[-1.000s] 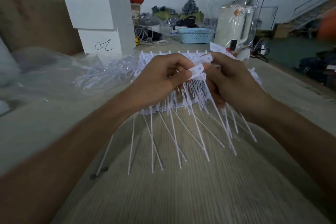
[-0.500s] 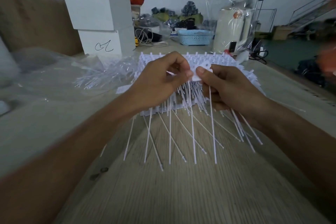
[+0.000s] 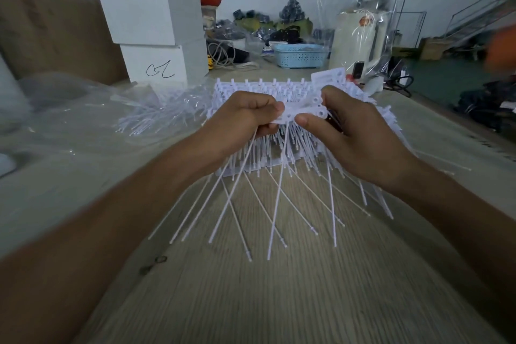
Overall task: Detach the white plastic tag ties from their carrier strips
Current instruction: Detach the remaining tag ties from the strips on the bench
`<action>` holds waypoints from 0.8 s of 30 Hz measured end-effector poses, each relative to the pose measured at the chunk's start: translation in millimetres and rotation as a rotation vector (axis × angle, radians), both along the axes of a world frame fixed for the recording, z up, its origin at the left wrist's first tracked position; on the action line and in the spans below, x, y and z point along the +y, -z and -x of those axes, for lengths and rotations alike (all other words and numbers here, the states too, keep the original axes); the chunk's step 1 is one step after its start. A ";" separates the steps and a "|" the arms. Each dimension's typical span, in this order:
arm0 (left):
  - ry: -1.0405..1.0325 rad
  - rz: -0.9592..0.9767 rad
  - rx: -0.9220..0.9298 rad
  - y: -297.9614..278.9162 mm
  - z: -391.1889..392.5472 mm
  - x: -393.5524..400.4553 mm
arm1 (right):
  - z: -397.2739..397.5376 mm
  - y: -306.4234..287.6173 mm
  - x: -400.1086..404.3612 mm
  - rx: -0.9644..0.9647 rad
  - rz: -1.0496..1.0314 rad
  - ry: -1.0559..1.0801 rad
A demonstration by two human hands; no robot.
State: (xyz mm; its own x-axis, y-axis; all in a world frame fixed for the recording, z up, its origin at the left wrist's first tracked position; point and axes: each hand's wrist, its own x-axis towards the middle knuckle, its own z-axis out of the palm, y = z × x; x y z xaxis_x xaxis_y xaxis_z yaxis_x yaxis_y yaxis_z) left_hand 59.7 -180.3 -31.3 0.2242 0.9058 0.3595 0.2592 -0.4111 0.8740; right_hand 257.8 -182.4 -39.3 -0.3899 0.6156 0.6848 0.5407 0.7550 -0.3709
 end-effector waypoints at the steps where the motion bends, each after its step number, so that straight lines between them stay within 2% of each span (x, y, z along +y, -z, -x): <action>1: 0.010 0.011 -0.012 -0.1 0.6 0.7 | 0.5 1.5 -0.8 -0.011 -0.031 -0.004; 5: 0.027 0.026 -0.029 -1.7 4.0 0.3 | 1.9 4.2 -3.6 -0.091 -0.144 -0.016; 10: 0.068 0.125 0.014 -5.0 6.1 -1.0 | -1.4 -2.5 -7.7 -0.401 -0.322 0.056; 12: 0.094 0.128 0.029 -7.7 5.6 -3.4 | -6.1 -8.3 -7.4 -0.399 -0.328 0.101; 18: 0.120 0.057 0.054 -13.3 7.8 -4.6 | -0.9 -12.0 -6.0 -0.164 -0.164 0.072; 22: 0.065 -0.016 0.247 -11.5 16.2 -1.4 | -39.9 -33.3 14.5 0.419 0.054 0.186; 24: 0.024 -0.121 0.291 -11.1 16.2 -1.0 | -53.2 -33.2 18.9 0.510 0.159 0.155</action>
